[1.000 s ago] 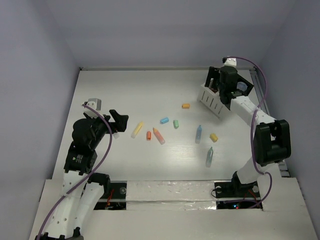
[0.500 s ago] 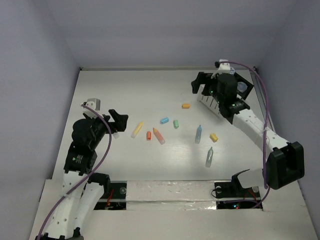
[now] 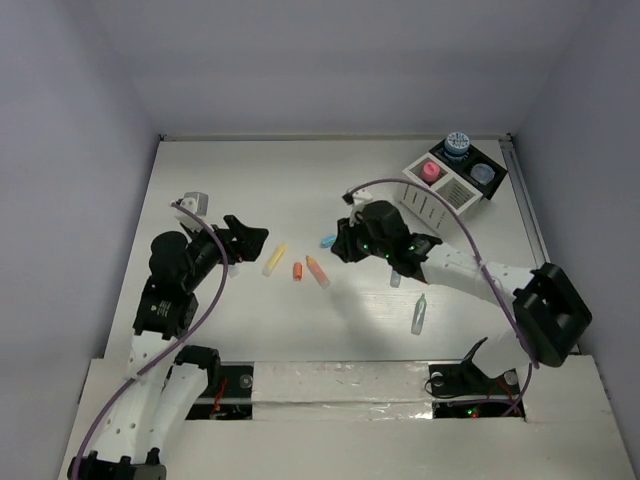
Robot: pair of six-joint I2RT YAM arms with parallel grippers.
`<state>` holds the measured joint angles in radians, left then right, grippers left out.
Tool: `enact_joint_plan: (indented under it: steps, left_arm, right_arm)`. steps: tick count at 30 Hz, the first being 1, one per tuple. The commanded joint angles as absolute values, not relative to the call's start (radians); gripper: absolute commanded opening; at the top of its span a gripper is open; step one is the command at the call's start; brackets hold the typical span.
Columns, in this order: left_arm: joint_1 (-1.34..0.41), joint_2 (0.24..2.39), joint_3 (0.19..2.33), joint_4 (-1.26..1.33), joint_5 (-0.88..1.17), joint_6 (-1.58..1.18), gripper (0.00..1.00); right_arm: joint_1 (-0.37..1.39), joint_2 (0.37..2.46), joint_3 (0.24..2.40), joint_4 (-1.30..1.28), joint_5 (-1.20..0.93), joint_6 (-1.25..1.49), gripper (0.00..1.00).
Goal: Sort the stationery into containers
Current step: Pick up the pen from the center of the board.
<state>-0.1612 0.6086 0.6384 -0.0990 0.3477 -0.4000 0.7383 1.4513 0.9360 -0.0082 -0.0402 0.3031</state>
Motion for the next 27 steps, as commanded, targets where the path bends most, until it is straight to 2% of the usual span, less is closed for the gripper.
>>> enact_joint_plan:
  steps: [1,4,8,9,16,27]
  left_arm:
    - [-0.155,0.611,0.626,-0.054,0.368,-0.414,0.99]
    - [-0.155,0.597,0.62,-0.074,0.35,-0.408,0.99]
    - [-0.155,0.577,0.612,-0.078,0.341,-0.411,0.99]
    - [-0.155,0.572,0.612,-0.078,0.341,-0.413,0.99]
    - [-0.155,0.575,0.607,-0.078,0.351,-0.416,0.99]
    - [-0.155,0.586,0.606,-0.075,0.364,-0.42,0.99]
  right_arm:
    - [0.801,1.517,0.968,0.003,-0.038,0.302,0.35]
    - [0.833,1.597,1.025,-0.032,-0.006,0.29,0.45]
    - [0.851,1.696,1.109,-0.066,0.049,0.284,0.49]
    - [0.851,1.736,1.121,-0.069,0.063,0.278,0.52]
    - [0.861,1.891,1.236,-0.118,0.089,0.256,0.53]
    - [0.891,1.982,1.287,-0.183,0.11,0.25,0.53]
